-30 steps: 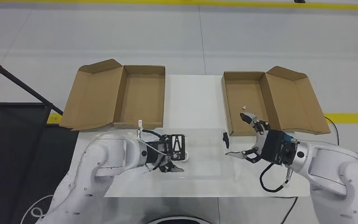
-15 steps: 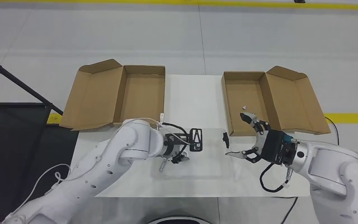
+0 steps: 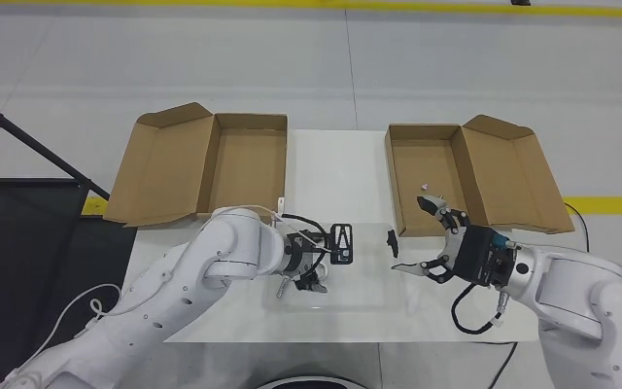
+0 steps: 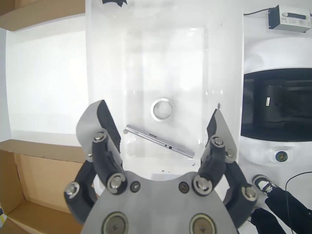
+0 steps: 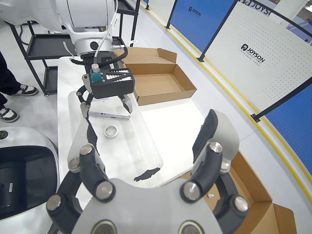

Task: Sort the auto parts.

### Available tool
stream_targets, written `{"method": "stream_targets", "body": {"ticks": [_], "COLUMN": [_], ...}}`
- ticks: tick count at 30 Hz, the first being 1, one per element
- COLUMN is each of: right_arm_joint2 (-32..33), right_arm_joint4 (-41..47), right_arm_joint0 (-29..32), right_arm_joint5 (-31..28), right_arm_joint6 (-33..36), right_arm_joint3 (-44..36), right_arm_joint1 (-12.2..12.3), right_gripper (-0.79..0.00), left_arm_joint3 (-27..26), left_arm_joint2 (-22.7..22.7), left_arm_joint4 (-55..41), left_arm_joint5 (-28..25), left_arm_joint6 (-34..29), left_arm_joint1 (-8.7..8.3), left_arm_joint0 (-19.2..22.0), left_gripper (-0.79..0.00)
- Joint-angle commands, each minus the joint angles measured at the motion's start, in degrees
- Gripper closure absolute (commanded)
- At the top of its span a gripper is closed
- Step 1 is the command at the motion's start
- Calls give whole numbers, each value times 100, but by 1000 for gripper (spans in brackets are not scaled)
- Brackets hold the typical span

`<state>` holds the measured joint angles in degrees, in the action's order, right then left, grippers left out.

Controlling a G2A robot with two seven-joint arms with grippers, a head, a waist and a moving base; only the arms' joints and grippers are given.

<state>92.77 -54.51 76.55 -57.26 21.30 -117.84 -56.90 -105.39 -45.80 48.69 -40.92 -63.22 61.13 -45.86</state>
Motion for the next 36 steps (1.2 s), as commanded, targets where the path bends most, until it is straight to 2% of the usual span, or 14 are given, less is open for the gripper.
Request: {"method": "stream_targets", "body": {"ticks": [1, 7, 9, 12, 14, 25, 28, 36], "right_arm_joint2": [0, 0, 0, 0, 0, 0, 0, 0], "right_arm_joint4": [0, 0, 0, 0, 0, 0, 0, 0], "right_arm_joint0": [1, 1, 1, 1, 1, 1, 1, 1], "right_arm_joint5": [0, 0, 0, 0, 0, 0, 0, 0], "right_arm_joint6": [-1, -1, -1, -1, -1, -1, -1, -1], "right_arm_joint3": [0, 0, 0, 0, 0, 0, 0, 0], "right_arm_joint1": [0, 0, 0, 0, 0, 0, 0, 0], "right_gripper": [-785, -785, -785, -785, -785, -785, -785, -785], "left_arm_joint3": [3, -166, -247, -307, -276, 339, 526, 952], "left_arm_joint2": [13, 126, 151, 191, 242, 548, 618, 771], "left_arm_joint4": [22, 333, 356, 407, 404, -1, -134, -151], "left_arm_joint5": [25, 75, 120, 132, 170, 378, 386, 442], "left_arm_joint6": [45, 35, -4, -131, -185, -393, -400, -128], "left_arm_joint1": [0, -3, -1, -1, -4, -79, -69, 13], "left_arm_joint0": [-36, -62, -50, -4, 21, 315, 390, 485], "left_gripper": [-785, -785, -727, -557, -499, -422, -391, -372]}}
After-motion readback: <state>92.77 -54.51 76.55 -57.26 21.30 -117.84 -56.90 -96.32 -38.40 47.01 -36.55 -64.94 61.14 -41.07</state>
